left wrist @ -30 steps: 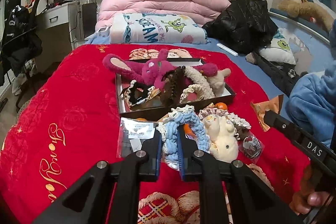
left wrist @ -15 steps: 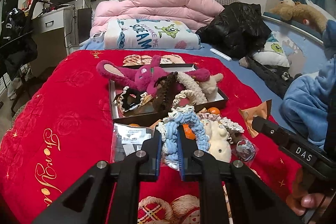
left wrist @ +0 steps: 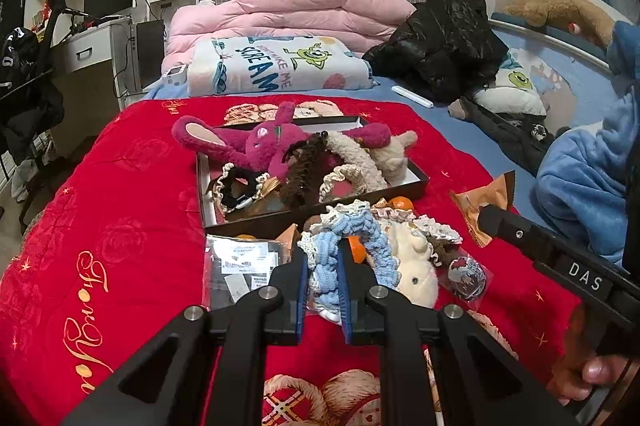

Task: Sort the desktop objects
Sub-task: 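Carry the scrunchie with the left tool while the right tool carries the packet into the tray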

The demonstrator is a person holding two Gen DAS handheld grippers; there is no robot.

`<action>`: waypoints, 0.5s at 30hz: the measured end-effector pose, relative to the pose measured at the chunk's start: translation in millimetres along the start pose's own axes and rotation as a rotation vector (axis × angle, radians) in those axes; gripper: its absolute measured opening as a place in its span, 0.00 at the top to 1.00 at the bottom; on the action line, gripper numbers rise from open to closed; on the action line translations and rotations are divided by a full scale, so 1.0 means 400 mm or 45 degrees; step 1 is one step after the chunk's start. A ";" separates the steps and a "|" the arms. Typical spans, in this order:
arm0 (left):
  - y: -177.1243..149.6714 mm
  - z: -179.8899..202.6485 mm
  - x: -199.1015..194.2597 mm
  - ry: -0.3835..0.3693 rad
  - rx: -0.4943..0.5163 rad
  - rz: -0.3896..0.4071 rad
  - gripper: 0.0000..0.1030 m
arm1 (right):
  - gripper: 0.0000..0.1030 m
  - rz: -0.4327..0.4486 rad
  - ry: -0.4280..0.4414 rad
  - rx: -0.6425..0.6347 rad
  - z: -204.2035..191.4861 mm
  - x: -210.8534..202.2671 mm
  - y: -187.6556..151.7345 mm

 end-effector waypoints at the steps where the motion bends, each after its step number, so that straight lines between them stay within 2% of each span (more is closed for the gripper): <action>1: 0.001 0.001 0.003 -0.002 0.000 0.003 0.87 | 0.68 0.000 0.002 0.002 0.001 0.001 0.000; 6: 0.013 0.016 0.021 -0.008 0.034 0.004 0.87 | 0.68 0.006 -0.005 -0.011 -0.003 0.003 -0.001; 15: 0.007 0.026 0.029 -0.037 0.012 -0.022 0.87 | 0.68 0.001 -0.025 -0.017 0.004 0.007 -0.001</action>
Point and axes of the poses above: each gripper's, at about its wrist camera, not at the fingertips, and x roughly the way its jaws point, z to its right, y to its top, the point moved 5 cm from there along x, roughly the way its jaws point, and after that the axes turned 1 degree about -x, right-handed, at the moved point
